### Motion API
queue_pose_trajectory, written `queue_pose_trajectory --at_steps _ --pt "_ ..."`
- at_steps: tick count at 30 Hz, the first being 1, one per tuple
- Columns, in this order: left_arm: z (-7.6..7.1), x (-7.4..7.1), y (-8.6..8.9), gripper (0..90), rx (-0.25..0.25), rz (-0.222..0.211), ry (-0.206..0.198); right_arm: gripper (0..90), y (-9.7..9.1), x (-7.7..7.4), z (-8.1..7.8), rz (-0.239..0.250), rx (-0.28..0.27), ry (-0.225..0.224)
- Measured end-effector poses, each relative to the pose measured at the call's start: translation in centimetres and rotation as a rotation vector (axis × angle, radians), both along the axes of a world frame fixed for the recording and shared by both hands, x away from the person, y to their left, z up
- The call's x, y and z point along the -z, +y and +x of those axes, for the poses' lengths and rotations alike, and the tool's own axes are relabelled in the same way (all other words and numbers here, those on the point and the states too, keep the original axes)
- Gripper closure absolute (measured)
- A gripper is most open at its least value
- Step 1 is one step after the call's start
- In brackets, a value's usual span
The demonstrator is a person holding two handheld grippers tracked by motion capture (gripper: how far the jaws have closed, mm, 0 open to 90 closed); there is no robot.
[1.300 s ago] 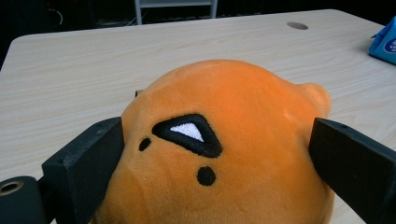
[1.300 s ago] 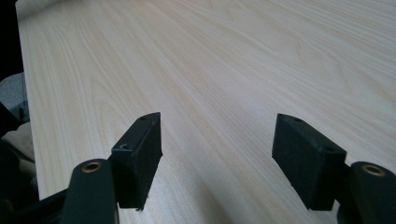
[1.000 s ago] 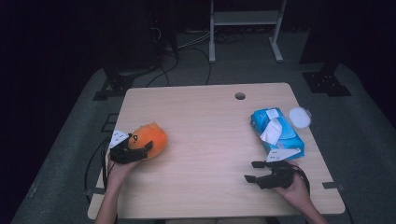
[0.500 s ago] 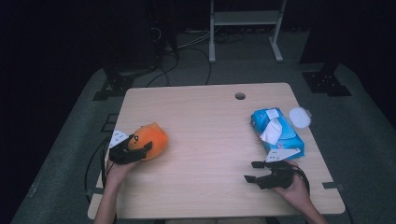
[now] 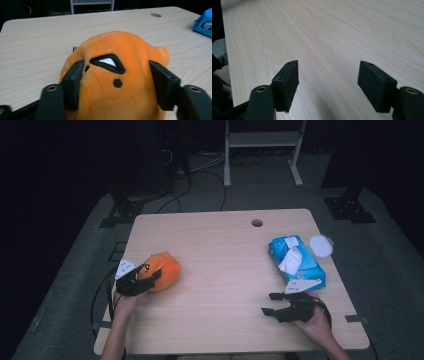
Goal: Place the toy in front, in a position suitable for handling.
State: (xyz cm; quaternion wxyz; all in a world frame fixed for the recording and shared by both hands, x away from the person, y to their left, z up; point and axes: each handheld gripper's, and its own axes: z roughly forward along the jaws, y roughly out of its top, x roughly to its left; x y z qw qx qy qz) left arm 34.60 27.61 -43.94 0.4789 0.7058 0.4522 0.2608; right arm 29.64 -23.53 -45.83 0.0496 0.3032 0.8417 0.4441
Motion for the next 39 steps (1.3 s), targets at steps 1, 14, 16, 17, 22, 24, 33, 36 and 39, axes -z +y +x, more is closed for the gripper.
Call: queue_pose_trajectory --at_steps 1,14,16,17,22,24,33,36,39 --pt "0.0 0.0 0.0 38.4 0.000 0.005 -0.001 32.0 0.0 0.0 0.0 0.000 0.000 0.000" --pt "-0.1 -0.1 0.5 42.2 0.011 -0.173 -0.007 32.0 -0.1 0.0 0.1 0.006 0.002 -0.003" --pt "-0.2 -0.3 0.3 42.2 0.022 -0.176 -0.013 32.0 -0.1 0.0 0.1 0.006 0.003 -0.003" --pt "-0.2 -0.4 0.1 42.3 0.029 -0.169 -0.017 32.0 -0.1 0.0 0.1 0.006 0.004 -0.003" --pt "-0.6 -1.3 -1.0 43.1 0.073 -0.171 -0.042 32.0 -0.2 0.0 0.1 0.007 0.006 -0.004" --pt "-0.8 -1.8 -1.7 43.4 0.102 -0.172 -0.056 32.0 -0.2 -0.1 0.1 0.008 0.007 -0.005" --pt "-1.9 -3.4 -5.3 43.9 0.224 -0.196 -0.092 32.0 -0.4 -0.2 0.1 0.008 0.012 -0.013" --pt "-2.3 -3.5 -7.0 44.0 0.261 -0.185 -0.093 32.0 -0.5 -0.3 0.1 0.009 0.014 -0.013" --pt "-2.6 -3.3 -8.6 44.1 0.305 -0.180 -0.085 32.0 -0.6 -0.3 0.0 0.008 0.017 -0.016"
